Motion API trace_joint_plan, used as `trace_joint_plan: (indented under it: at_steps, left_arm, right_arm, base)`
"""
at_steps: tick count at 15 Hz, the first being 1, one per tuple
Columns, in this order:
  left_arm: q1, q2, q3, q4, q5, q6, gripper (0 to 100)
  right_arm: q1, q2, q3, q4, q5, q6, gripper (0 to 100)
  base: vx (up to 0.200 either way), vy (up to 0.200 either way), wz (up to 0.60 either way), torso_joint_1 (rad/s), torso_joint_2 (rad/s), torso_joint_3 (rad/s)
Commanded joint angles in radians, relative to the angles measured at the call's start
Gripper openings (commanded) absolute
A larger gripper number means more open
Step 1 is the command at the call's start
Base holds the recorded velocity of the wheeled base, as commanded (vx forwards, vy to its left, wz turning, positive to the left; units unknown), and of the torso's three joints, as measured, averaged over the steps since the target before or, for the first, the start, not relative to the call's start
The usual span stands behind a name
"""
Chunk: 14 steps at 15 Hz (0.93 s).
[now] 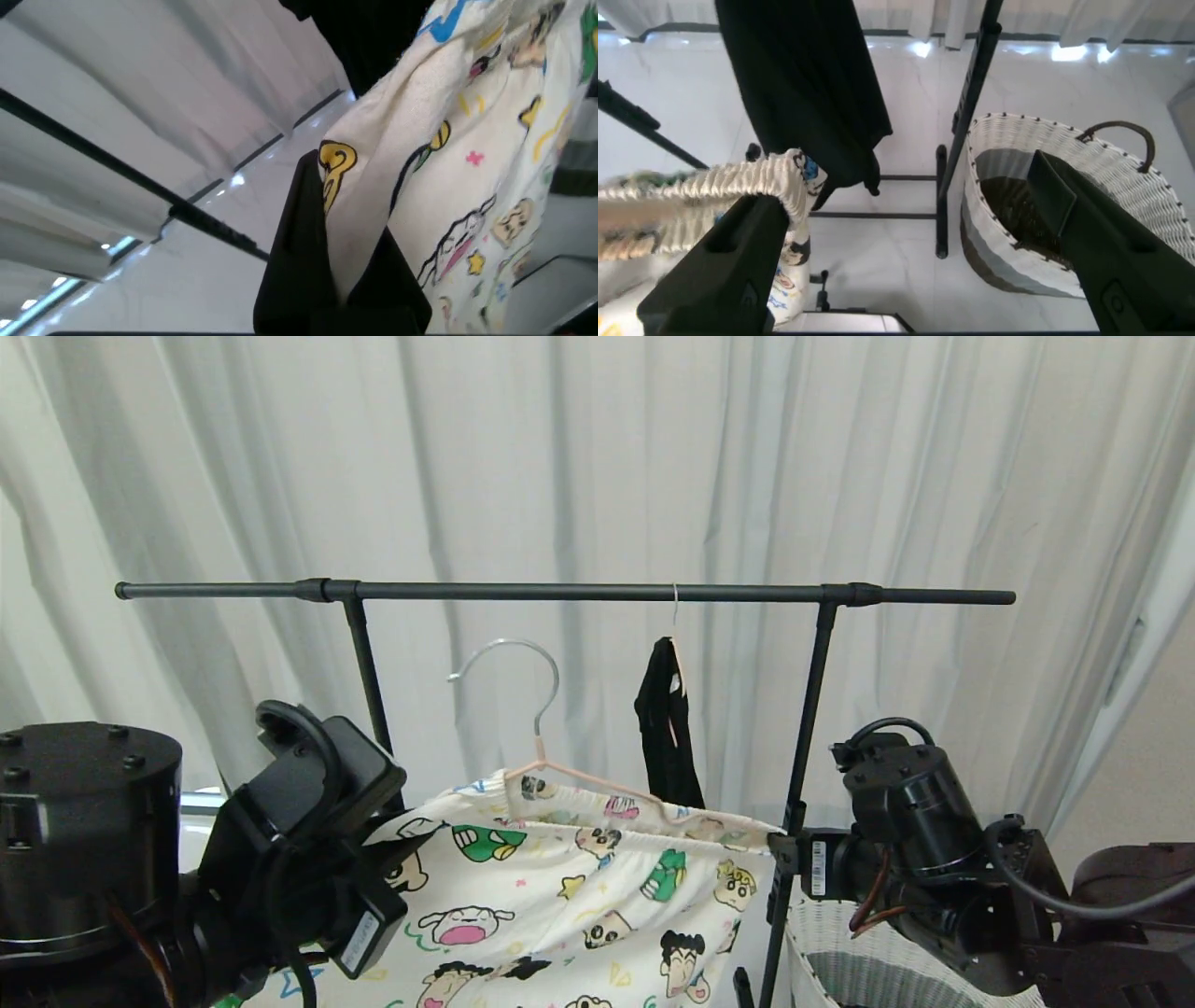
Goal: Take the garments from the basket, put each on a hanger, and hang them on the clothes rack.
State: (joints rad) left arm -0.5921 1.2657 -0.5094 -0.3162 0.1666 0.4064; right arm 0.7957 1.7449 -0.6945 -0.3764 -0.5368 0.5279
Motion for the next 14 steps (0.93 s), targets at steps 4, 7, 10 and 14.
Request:
trace_joint_plan:
  at_steps: [4, 7, 10, 14]
  left_arm:
    - [0.055, 0.003, 0.028, 0.000, 0.001, 0.051, 0]
    - [0.055, 0.017, 0.045, 0.000, 0.001, 0.045, 0]
    - [0.089, 0.069, 0.028, -0.007, 0.013, -0.004, 0]
    - [0.008, 0.113, 0.040, -0.110, 0.011, -0.126, 0]
  right_arm:
    - [-0.003, -0.027, -0.002, -0.001, 0.005, -0.016, 100]
    - [0.003, -0.110, -0.008, -0.003, 0.109, -0.123, 100]
    - [0.005, -0.239, -0.003, 0.002, 0.268, -0.355, 100]
    - [0.023, -0.298, -0.002, 0.007, 0.394, -0.522, 100]
  base:
    - [0.000, 0.000, 0.00, 0.000, 0.00, 0.000]
    - [0.000, 0.000, 0.00, 0.000, 0.00, 0.000]
    - [0.000, 0.000, 0.00, 0.000, 0.00, 0.000]
    - [0.000, 0.000, 0.00, 0.000, 0.00, 0.000]
